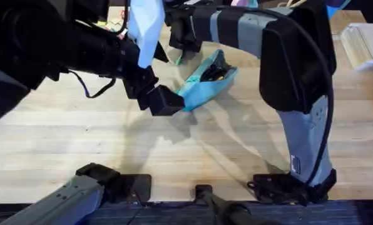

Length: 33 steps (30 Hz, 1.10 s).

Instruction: Unzip the bag, pick up the pens from the table one at a time and place them inside, then zip the bag closed.

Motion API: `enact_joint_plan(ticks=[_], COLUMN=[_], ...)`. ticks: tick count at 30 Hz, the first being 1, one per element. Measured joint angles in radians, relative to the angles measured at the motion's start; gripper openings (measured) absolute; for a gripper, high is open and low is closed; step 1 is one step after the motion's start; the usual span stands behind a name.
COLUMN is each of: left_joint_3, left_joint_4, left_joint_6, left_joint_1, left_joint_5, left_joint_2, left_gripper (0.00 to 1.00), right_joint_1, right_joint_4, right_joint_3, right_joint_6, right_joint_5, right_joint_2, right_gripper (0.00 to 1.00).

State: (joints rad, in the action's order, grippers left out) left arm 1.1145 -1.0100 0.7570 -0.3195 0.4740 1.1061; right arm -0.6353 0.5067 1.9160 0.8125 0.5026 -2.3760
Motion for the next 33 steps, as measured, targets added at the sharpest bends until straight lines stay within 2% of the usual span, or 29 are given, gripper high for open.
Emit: enact_joint_plan(ticks=[4,5,12,24,30,32,33], left_joint_3=[0.0,0.0,0.0,0.0,0.0,0.0,0.0], left_joint_4=[0.0,0.0,0.0,0.0,0.0,0.0,0.0], left_joint_6=[0.0,0.0,0.0,0.0,0.0,0.0,0.0], left_joint_1=[0.0,0.0,0.0,0.0,0.0,0.0,0.0], left_joint_5=[0.0,0.0,0.0,0.0,0.0,0.0,0.0], left_joint_2=[0.0,0.0,0.0,0.0,0.0,0.0,0.0], left_gripper=[0.993,0.993,0.994,0.993,0.993,0.993,0.994], right_joint_1=[0.0,0.001,0.001,0.023,0.061,0.074,0.086], right_joint_4=[0.007,0.006,0.007,0.019,0.019,0.018,0.018], right_joint_3=[0.0,0.0,0.002,0.015,0.015,0.015,0.016], right_joint_6=[0.0,0.0,-0.013,-0.207,-0.341,-0.38,-0.433], right_joint_5=[0.011,0.013,0.014,-0.029,-0.063,-0.088,-0.136], right_joint_2=[0.0,0.0,0.0,0.013,0.094,0.13,0.179], right_gripper=[0.052,0.043,0.036,0.03,0.031,0.031,0.031])
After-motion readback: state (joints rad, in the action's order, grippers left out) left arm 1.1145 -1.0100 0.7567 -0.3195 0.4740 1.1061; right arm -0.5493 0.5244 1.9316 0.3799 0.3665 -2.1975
